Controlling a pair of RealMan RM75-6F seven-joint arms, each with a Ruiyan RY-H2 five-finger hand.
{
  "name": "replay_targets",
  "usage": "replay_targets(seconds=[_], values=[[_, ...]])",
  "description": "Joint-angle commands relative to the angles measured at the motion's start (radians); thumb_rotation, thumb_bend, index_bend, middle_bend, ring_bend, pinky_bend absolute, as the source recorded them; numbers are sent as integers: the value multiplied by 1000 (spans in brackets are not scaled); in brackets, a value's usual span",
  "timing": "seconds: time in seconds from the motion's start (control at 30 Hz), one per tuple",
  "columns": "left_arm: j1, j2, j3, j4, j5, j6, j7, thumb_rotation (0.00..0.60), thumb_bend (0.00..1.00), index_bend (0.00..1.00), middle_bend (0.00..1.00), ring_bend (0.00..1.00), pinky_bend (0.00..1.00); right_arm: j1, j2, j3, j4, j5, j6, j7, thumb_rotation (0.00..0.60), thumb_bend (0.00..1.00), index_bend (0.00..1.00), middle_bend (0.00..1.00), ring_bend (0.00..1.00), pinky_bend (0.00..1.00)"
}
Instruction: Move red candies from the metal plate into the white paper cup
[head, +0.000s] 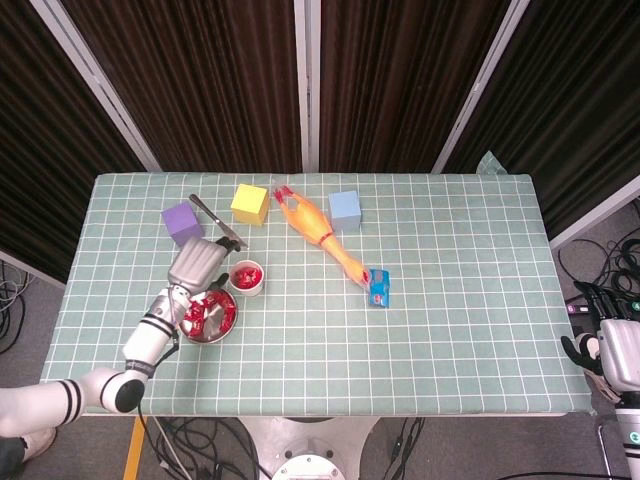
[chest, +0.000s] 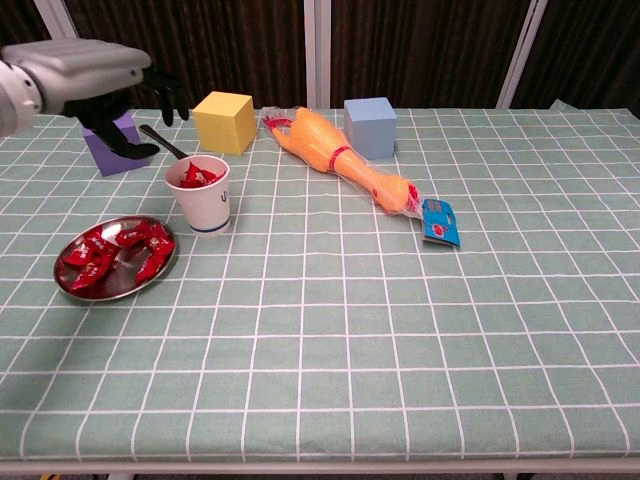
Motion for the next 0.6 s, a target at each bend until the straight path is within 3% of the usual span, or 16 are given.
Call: replay_targets(seconds=[0.03, 0.13, 0.3, 0.47, 0.6], values=[[48, 54, 9, -49, 33, 48, -37, 600, 333, 370, 440, 828, 1000, 2, -1, 1, -1, -2, -2, -2, 600, 225, 111, 143, 143, 431], [84, 89, 27, -73, 62, 77, -60, 600, 315, 374, 464, 822, 1000, 5, -2, 0, -3, -8, -1, -2, 600, 224, 111, 143, 142, 431], [147, 112, 84, -80, 116, 101, -98, 600, 295, 439, 607, 822, 1000, 6, 1, 1, -6, -10, 0, -3, 600, 225, 111, 143, 143, 432], [189, 65, 142, -38, 142, 80, -108, 600, 270, 441, 727, 842, 1000, 12, -2, 0, -6, -16, -6, -3, 600, 224, 111, 144, 142, 435], [196, 10, 151, 24, 110, 26, -115, 600, 262, 441, 791, 870, 1000, 14, -2, 0, -8, -18, -6, -4, 600, 224, 111, 146, 143, 437]])
